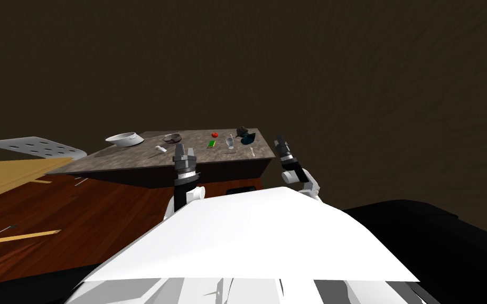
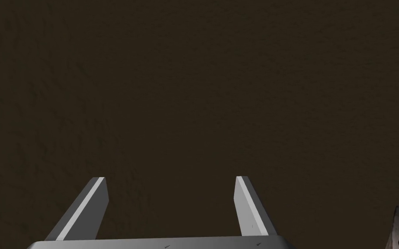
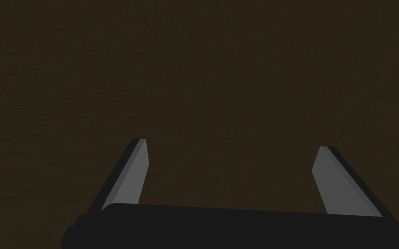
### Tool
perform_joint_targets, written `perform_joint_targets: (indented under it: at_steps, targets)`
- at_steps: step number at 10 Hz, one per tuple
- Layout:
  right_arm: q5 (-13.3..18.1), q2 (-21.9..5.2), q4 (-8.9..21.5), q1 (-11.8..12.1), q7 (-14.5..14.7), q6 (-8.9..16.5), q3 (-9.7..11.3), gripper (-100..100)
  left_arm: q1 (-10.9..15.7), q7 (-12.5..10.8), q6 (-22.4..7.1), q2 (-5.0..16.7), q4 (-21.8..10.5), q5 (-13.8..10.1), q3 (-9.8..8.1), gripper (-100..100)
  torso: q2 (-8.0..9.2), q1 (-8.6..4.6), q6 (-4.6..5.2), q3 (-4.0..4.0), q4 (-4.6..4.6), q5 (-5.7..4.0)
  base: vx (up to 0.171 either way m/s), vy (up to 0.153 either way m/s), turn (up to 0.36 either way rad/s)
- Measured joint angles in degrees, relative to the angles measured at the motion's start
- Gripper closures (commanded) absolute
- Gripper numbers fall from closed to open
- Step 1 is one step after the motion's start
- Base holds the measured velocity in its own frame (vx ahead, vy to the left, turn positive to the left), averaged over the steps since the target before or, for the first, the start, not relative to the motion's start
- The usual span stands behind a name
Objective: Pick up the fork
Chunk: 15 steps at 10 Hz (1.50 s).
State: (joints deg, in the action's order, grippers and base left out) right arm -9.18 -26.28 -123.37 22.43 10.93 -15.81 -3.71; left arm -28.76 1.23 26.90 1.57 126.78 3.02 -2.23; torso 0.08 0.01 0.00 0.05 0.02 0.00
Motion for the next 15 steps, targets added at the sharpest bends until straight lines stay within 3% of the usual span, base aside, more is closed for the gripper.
perform_joint_targets:
  at_steps: [3, 7, 10, 15]
  targets:
    - [-1.59, -5.73, 2.39, -1.18, 0.16, 3.95, -0.99, -100, 0.0, 0.0, 0.0, 0.0, 0.0, 0.0, 0.0, 0, 0.01, 0.11, -0.01, 0.01, 0.0, 0.02, -0.027, 0.036, 0.127]
    - [-2.45, -10.82, 4.36, -1.63, 0.89, 8.08, -0.9, -100, -0.01, 0.0, 0.0, 0.0, 0.0, 0.0, 0.0, 0, -0.1, 0.1, 0.03, -0.05, -0.02, 0.02, -0.001, 0.038, 0.105]
    - [-3.88, -16.64, 7.35, -2.05, 0.69, 12.24, -1.0, -100, -0.01, 0.0, 0.0, 0.0, 0.0, 0.0, 0.0, 0, -0.16, 0.21, 0.01, -0.09, -0.03, 0.05, 0.013, 0.061, 0.139]
    - [-4.69, -21.55, 10.16, -1.65, 1.05, 17.45, -0.06, -100, -0.01, 0.0, 0.0, 0.0, 0.0, 0.0, -0.01, 0, -0.17, 0.14, 0.04, -0.1, -0.04, 0.03, 0.026, 0.05, 0.096]
